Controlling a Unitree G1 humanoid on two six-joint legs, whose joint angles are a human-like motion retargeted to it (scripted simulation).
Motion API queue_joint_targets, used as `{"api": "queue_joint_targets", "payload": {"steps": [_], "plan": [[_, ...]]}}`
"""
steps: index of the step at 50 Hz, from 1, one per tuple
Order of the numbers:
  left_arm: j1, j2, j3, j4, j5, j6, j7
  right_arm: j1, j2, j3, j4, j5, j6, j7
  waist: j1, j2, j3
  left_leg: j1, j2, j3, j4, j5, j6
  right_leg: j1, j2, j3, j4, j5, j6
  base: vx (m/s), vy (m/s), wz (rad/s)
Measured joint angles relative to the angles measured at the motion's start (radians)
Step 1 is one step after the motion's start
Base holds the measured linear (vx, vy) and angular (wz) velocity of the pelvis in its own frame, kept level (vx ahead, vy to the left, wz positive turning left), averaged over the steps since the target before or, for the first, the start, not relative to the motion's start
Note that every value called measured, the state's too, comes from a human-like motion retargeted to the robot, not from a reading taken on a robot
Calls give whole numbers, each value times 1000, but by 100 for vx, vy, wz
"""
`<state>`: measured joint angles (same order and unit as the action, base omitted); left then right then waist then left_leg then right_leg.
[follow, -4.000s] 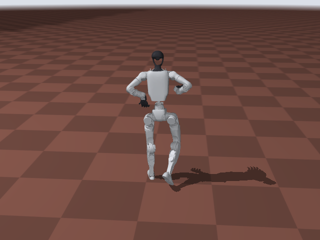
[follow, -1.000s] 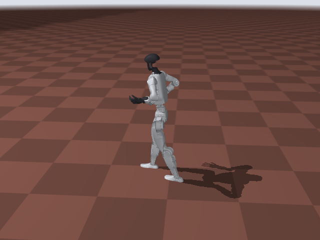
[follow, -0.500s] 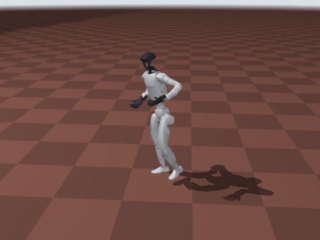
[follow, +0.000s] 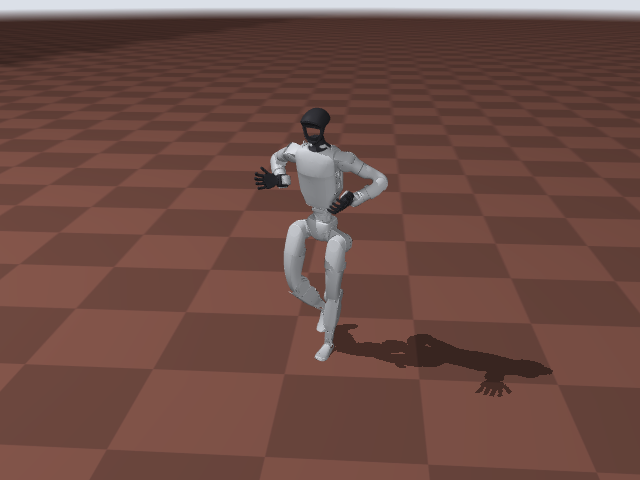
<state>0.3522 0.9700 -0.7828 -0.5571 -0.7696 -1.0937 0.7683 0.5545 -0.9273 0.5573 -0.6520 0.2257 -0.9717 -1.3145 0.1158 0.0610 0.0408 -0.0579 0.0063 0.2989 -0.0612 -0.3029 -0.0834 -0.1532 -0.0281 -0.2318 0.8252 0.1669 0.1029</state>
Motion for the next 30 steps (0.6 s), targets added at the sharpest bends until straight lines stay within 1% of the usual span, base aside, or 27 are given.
{"api": "queue_joint_targets", "payload": {"steps": [2,5,7,8,11,13,15,17,18,19,20,21,23,25,27,28,30], "plan": [[-9,7,-8,-4,8,6,11,2,-4,-3,-7,16,-6,-1,-28,7,4,15,1,-48,24,-19,-1,-77,15,50,41,-55,0,50,6,128],[-22,12,-10,-6,16,12,27,-5,-12,-9,-13,31,-9,0,-58,15,21,38,-5,-109,59,-46,1,-165,-27,44,30,-142,-48,48,5,116],[-22,13,-10,-7,22,14,32,-5,-18,-9,-15,29,-8,-1,-69,16,32,57,-12,-144,78,-61,1,-202,-47,35,-51,-187,-60,47,1,111],[-23,13,-11,-8,25,13,34,-6,-21,-8,-16,27,-7,-1,-76,12,38,66,-20,-163,87,-68,1,-216,-52,37,-111,-203,-54,47,-1,118],[-22,10,-14,-10,39,11,36,-3,-28,-1,-19,19,-5,2,-104,-16,62,100,-62,-225,107,-85,-1,-226,-57,71,-377,-202,-2,48,-5,130],[-19,8,-18,-8,55,9,37,2,-30,2,-19,13,0,4,-130,-44,84,138,-100,-272,116,-98,-5,-208,-66,99,-596,-173,51,53,-8,140],[-18,1,-19,3,81,9,53,-3,-27,1,-17,4,14,2,-158,-69,120,193,-125,-320,115,-111,-10,-174,-74,93,-808,-128,118,58,-14,122],[-4,-7,-23,19,111,21,65,-2,-20,4,-15,-16,28,2,-166,-79,141,246,-106,-340,108,-124,-29,-175,-37,44,-909,-115,159,61,-34,60],[-12,1,-34,23,136,53,40,-10,-24,10,-16,-32,43,19,-165,-81,146,269,-86,-340,103,-129,-45,-193,-4,18,-912,-127,159,61,-43,26],[2,-20,-35,29,120,47,64,-8,-11,4,-12,-34,44,5,-164,-81,151,287,-74,-344,100,-130,-55,-204,18,-3,-912,-132,159,62,-39,21],[29,-55,-31,37,83,21,112,-1,11,-7,-6,-28,37,-25,-161,-80,155,302,-68,-351,97,-129,-61,-212,35,-20,-912,-134,159,66,-24,39],[42,-74,-35,50,63,22,136,3,17,-13,0,-31,40,-39,-168,-80,150,318,-71,-370,97,-124,-58,-205,38,-22,-912,-124,159,69,-14,56],[72,-119,-51,65,-7,27,179,12,30,-22,7,-27,49,-62,-186,-78,139,347,-86,-421,103,-103,-46,-176,28,-13,-912,-97,159,74,1,81],[98,-158,-70,61,-107,22,194,24,39,-26,8,-12,52,-74,-204,-78,124,370,-114,-484,126,-57,-28,-130,-10,1,-912,-74,159,77,10,93],[106,-173,-80,61,-177,23,160,33,37,-23,6,2,48,-71,-211,-82,107,373,-153,-529,180,31,-17,-74,-63,3,-912,-82,154,77,4,73],[107,-173,-82,62,-201,23,132,36,35,-18,4,7,42,-68,-207,-88,99,364,-167,-533,226,83,-19,-45,-78,2,-912,-97,138,76,-12,39],[102,-162,-84,70,-241,33,55,40,30,-3,1,19,31,-61,-187,-112,84,304,-203,-495,381,189,-20,4,-115,7,-898,-139,113,73,-22,18]]}}
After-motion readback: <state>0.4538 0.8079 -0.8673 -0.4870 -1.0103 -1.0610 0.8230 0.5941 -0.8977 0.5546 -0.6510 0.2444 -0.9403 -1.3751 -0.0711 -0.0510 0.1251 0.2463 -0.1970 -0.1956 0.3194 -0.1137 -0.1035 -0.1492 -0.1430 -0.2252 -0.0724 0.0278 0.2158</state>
